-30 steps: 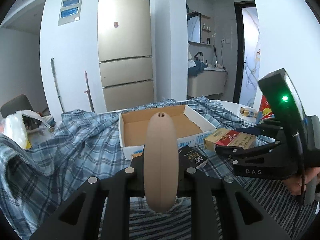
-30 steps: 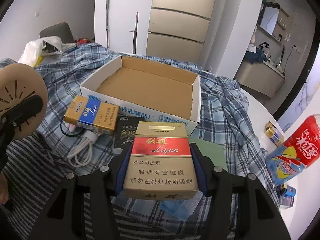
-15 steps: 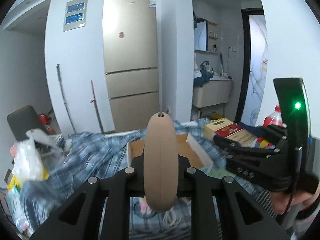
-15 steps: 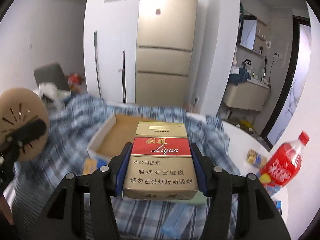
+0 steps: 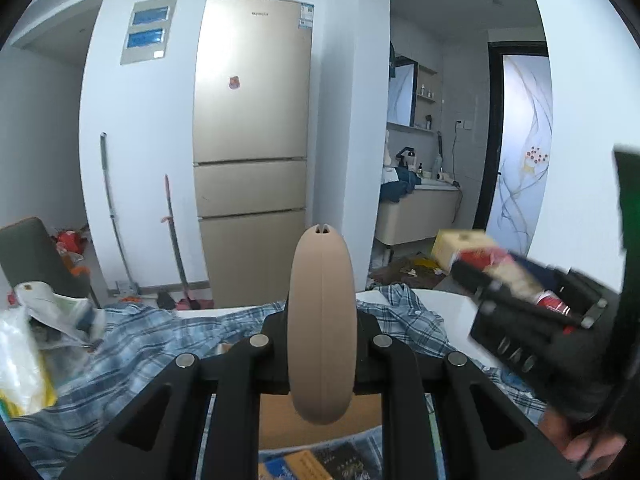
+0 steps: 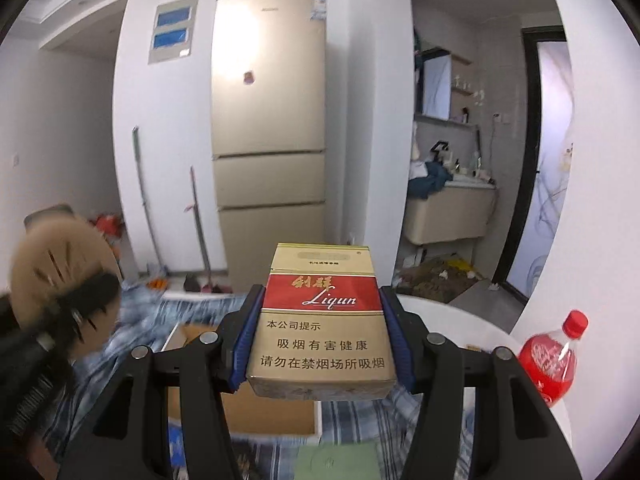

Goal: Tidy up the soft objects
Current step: 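Carry the disc and Liqun pack into the box and open both tools, then withdraw both tools from the box, then grasp the light blue packet with the right tool and lift it, then lower the left tool and grasp the yellow-blue Liqun pack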

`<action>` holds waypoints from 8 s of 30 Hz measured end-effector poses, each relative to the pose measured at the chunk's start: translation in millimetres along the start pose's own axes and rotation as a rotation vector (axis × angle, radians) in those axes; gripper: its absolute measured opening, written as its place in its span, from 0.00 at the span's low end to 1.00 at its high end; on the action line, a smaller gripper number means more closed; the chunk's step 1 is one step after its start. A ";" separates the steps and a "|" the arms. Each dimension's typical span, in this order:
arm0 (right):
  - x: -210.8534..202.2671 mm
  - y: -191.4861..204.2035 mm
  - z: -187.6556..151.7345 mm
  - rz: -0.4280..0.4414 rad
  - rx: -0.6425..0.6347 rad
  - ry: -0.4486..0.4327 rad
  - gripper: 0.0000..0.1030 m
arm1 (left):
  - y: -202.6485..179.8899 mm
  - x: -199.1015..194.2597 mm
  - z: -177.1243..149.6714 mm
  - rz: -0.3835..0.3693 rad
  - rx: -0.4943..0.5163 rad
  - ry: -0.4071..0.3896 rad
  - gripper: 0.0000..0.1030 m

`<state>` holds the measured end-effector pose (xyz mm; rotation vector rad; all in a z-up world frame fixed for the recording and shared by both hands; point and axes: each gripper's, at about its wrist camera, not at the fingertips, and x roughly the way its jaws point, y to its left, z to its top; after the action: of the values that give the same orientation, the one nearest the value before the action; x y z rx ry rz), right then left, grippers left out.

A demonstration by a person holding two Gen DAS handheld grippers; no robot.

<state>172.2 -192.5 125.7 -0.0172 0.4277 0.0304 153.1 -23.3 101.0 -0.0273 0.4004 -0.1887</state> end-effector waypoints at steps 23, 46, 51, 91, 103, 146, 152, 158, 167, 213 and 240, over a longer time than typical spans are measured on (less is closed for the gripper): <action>115.0 1.9 -92.0 0.082 0.018 0.196 0.53 | 13.5 124.3 -107.3 0.036 0.053 0.326 0.18; 158.0 10.8 -126.6 0.277 0.093 0.415 0.53 | 39.9 140.5 -115.4 0.022 -0.034 0.410 0.19; 158.1 16.8 -127.4 0.265 0.064 0.414 0.58 | 43.7 137.8 -111.3 0.035 -0.040 0.399 0.19; -2.1 -43.5 -75.9 0.153 -0.024 0.060 0.93 | 16.4 -96.5 -62.1 0.069 0.013 -0.164 1.00; -13.9 -52.6 -118.7 0.121 0.005 0.215 0.93 | 39.6 -85.4 -117.7 0.041 -0.015 -0.063 1.00; 7.0 11.2 -198.6 0.268 -0.196 0.652 0.39 | 60.6 -63.8 -148.5 0.044 -0.106 -0.003 1.00; -1.6 -8.3 -193.3 0.284 -0.072 0.646 0.38 | 58.0 -64.8 -148.8 0.053 -0.097 -0.011 1.00; -1.9 -2.9 -184.9 0.276 -0.110 0.583 0.25 | 58.5 -66.8 -149.2 0.057 -0.096 -0.014 1.00; 11.5 -3.3 -194.4 0.285 -0.086 0.639 0.25 | 55.6 -67.4 -148.4 0.056 -0.078 -0.012 1.00; 39.5 -13.9 -153.3 0.284 -0.166 0.509 0.33 | 12.8 -35.6 -135.6 0.156 0.126 0.156 1.00; 57.1 -32.0 -174.5 0.337 -0.071 0.568 0.34 | 63.2 60.8 -150.5 -0.046 -0.005 0.549 0.87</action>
<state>152.9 -227.0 -56.4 -0.0232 0.9944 0.3796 160.5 29.0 -64.9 0.0117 0.9486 -0.2403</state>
